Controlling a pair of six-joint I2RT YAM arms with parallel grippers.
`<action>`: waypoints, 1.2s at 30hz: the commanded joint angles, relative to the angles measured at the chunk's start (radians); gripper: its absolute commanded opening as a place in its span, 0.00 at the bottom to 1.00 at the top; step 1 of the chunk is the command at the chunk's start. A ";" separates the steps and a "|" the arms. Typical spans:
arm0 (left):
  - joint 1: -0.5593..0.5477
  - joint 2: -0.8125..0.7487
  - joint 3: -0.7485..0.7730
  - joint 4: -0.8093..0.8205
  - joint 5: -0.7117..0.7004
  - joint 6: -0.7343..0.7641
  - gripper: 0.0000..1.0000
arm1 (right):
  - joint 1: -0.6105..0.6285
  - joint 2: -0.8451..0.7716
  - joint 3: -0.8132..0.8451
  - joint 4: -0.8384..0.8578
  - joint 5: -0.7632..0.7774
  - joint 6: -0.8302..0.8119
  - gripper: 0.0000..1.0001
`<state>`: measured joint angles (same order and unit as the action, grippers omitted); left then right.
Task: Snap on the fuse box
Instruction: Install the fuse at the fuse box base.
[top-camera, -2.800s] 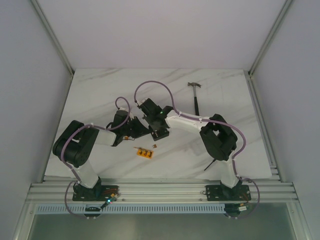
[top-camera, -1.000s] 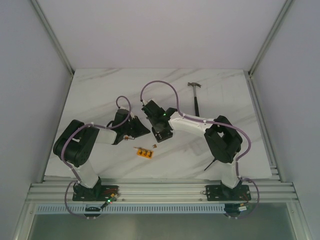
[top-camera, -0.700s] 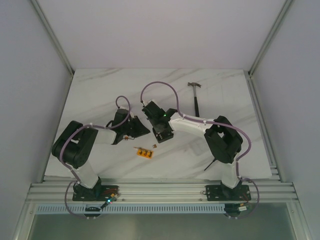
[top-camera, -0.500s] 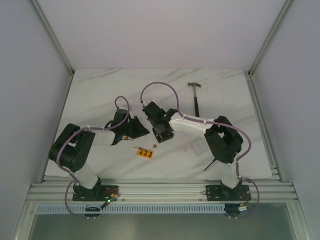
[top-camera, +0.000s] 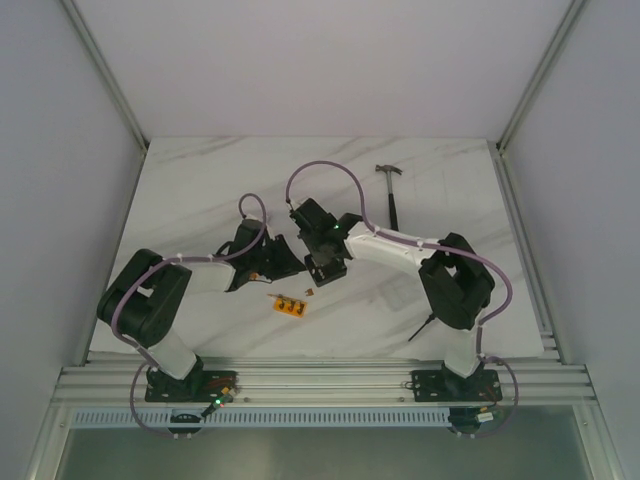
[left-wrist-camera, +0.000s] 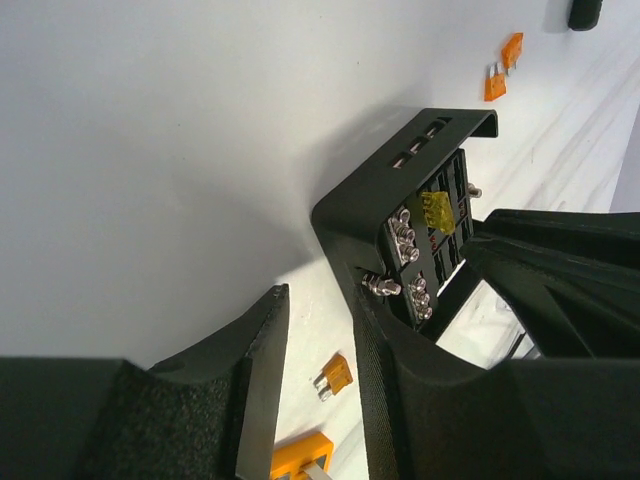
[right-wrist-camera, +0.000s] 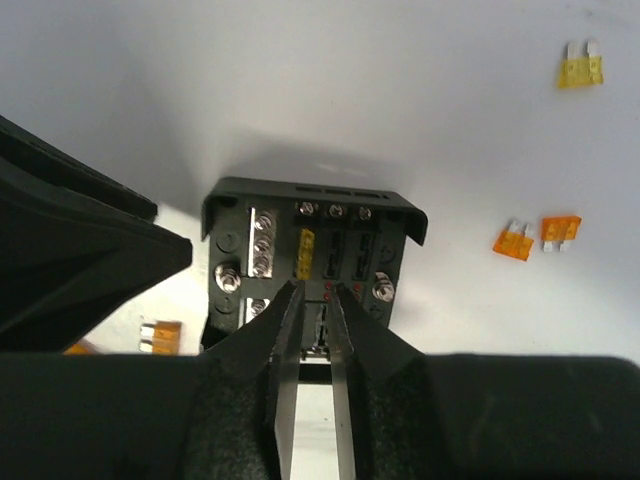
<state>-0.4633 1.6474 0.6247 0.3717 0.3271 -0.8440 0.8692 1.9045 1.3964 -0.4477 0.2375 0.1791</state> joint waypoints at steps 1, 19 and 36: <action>-0.012 0.013 0.021 -0.062 -0.022 0.011 0.43 | -0.009 -0.005 0.035 -0.075 -0.031 -0.001 0.21; -0.026 0.071 0.060 -0.062 -0.051 -0.001 0.43 | -0.027 0.060 0.109 -0.095 -0.065 -0.004 0.17; -0.028 0.130 0.057 -0.069 -0.083 -0.006 0.39 | -0.046 0.109 0.132 -0.120 -0.052 0.010 0.09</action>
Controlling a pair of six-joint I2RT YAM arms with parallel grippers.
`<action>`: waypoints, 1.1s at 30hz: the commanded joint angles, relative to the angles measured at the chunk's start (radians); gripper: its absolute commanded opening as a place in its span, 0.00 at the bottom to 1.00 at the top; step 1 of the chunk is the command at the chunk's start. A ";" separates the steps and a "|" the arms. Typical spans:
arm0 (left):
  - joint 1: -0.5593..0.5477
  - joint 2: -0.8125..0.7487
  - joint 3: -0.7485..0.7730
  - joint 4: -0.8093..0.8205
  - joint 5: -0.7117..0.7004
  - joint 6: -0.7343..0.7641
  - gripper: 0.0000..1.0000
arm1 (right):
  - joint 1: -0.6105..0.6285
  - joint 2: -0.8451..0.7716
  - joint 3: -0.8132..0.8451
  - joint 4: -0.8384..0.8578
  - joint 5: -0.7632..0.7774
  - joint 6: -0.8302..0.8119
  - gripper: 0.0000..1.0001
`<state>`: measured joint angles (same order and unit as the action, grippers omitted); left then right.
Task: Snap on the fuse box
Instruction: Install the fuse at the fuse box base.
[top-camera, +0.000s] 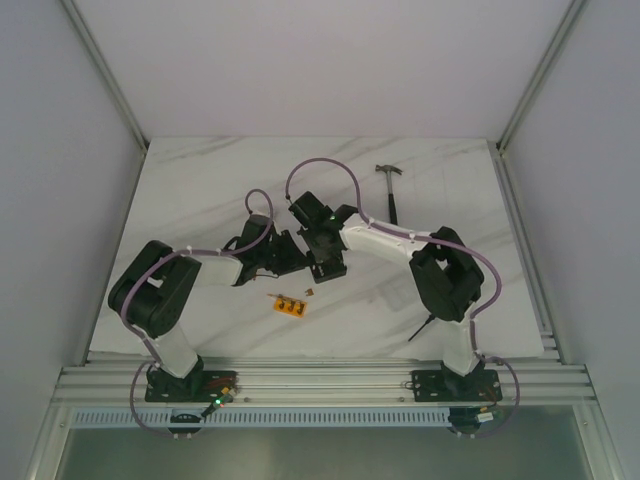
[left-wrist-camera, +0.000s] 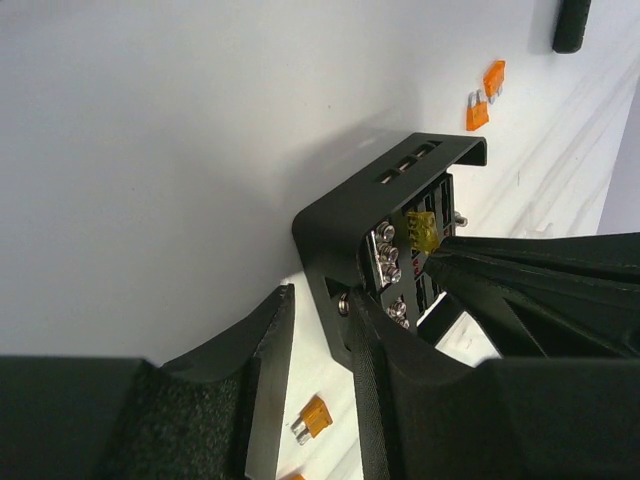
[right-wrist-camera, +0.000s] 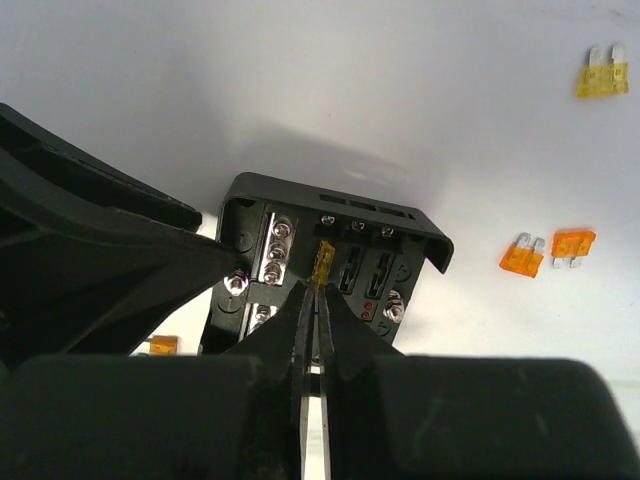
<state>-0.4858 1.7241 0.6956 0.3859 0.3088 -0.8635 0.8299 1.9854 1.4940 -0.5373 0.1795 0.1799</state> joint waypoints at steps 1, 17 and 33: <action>-0.005 0.057 -0.014 -0.084 -0.066 0.013 0.39 | -0.008 0.030 0.034 -0.035 0.006 0.010 0.07; -0.005 0.086 -0.013 -0.088 -0.074 0.017 0.37 | -0.008 0.132 -0.036 -0.094 -0.010 0.007 0.00; -0.007 0.086 -0.018 -0.088 -0.076 0.018 0.35 | -0.012 0.252 -0.064 -0.054 -0.013 0.007 0.00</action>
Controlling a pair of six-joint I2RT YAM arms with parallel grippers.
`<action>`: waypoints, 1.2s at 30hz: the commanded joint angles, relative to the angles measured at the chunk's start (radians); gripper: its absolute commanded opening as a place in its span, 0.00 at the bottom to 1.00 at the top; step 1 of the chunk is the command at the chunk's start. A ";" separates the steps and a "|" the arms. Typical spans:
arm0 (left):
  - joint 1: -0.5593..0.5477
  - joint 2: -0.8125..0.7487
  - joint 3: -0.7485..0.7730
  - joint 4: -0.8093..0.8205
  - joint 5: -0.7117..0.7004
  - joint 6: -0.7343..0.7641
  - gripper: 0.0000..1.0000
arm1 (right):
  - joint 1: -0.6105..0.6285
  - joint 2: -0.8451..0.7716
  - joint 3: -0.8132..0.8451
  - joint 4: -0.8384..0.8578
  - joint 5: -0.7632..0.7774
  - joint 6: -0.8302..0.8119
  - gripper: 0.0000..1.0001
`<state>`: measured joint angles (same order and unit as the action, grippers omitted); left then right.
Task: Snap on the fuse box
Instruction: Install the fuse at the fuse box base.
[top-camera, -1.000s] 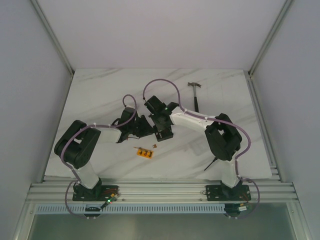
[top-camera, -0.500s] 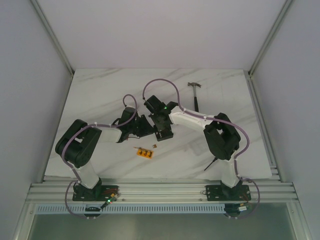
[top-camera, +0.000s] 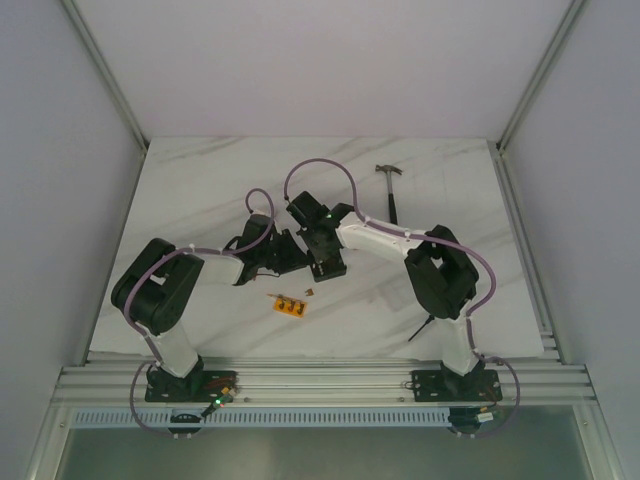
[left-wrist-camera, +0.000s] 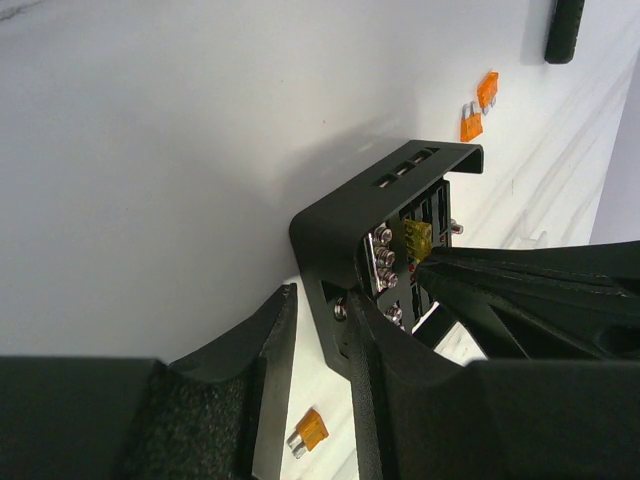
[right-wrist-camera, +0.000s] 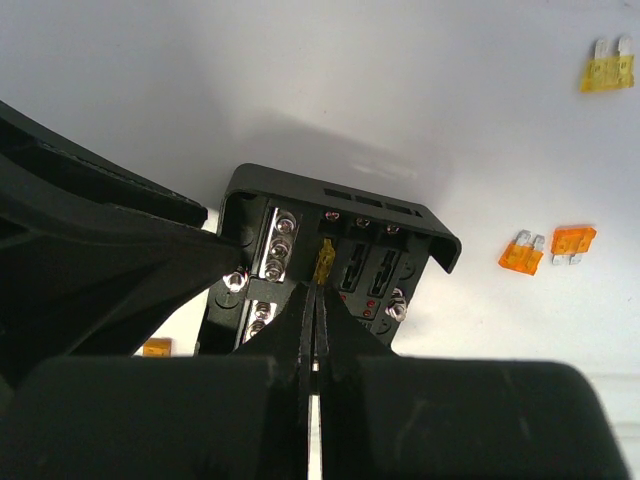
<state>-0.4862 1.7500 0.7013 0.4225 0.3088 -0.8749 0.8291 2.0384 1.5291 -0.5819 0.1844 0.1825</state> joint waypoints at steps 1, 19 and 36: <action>-0.007 0.058 -0.024 -0.124 -0.076 0.030 0.35 | -0.012 0.191 -0.098 -0.008 -0.018 0.005 0.00; -0.008 0.052 -0.024 -0.125 -0.081 0.038 0.36 | -0.039 -0.055 0.011 0.029 -0.026 0.029 0.13; -0.007 0.050 -0.022 -0.126 -0.078 0.039 0.35 | -0.050 -0.080 0.023 0.063 -0.048 0.020 0.26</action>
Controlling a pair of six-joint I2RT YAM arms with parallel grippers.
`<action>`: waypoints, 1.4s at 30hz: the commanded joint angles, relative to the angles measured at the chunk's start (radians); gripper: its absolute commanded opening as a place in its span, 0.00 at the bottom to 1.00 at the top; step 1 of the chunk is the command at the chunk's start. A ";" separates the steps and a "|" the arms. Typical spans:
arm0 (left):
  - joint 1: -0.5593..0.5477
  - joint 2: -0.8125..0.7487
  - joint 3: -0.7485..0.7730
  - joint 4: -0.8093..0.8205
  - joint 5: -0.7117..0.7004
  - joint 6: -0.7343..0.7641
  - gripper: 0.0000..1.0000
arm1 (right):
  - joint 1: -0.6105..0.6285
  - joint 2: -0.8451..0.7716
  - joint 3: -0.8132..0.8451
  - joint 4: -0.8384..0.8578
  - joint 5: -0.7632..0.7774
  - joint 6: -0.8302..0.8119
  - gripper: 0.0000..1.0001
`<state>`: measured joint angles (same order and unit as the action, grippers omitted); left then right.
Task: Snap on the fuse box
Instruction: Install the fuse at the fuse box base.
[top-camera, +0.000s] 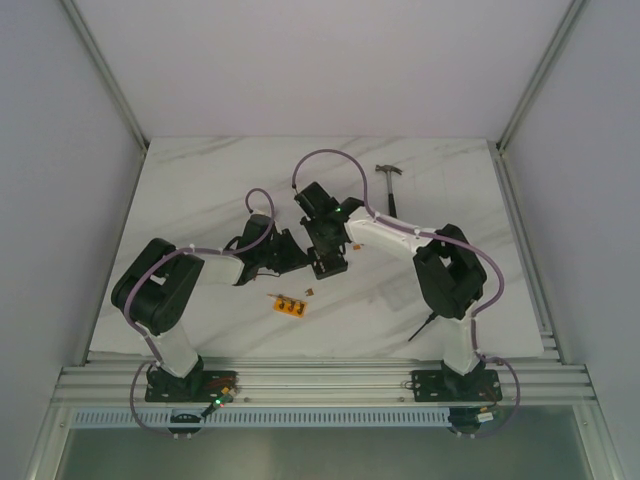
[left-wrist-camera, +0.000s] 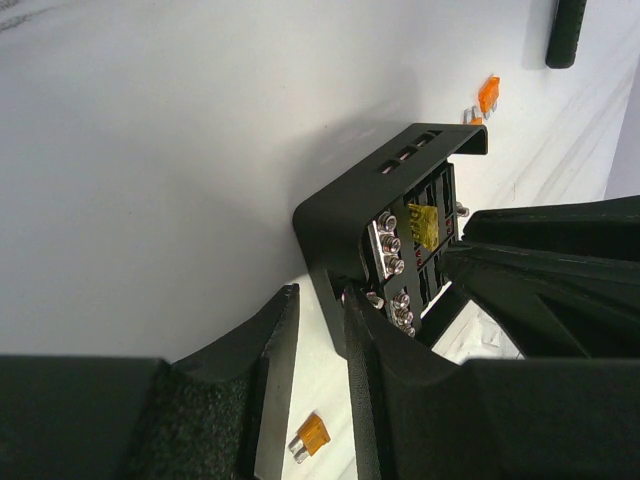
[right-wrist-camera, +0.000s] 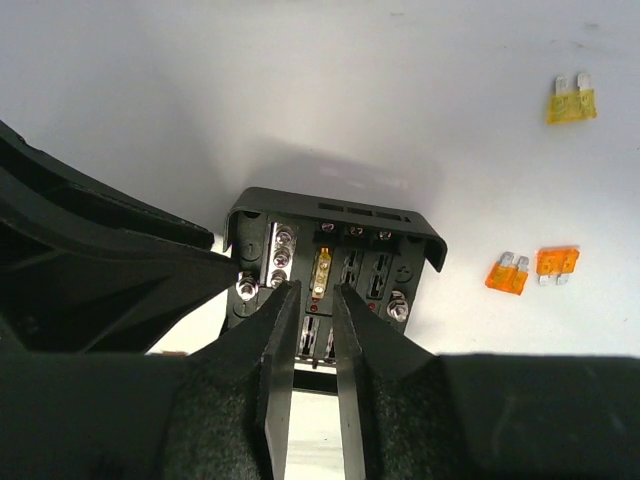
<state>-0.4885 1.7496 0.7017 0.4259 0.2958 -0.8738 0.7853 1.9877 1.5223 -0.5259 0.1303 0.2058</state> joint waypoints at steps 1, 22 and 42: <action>-0.005 0.051 -0.024 -0.129 -0.066 0.038 0.35 | -0.009 -0.024 0.029 0.007 0.007 -0.005 0.24; -0.005 0.059 -0.014 -0.128 -0.061 0.039 0.35 | -0.018 0.110 0.086 -0.088 -0.041 -0.020 0.02; -0.005 0.062 -0.021 -0.127 -0.069 0.045 0.35 | 0.002 0.325 -0.060 -0.217 0.007 -0.031 0.00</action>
<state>-0.4896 1.7573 0.7094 0.4255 0.2939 -0.8707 0.7826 2.0892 1.6020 -0.5694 0.1543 0.1791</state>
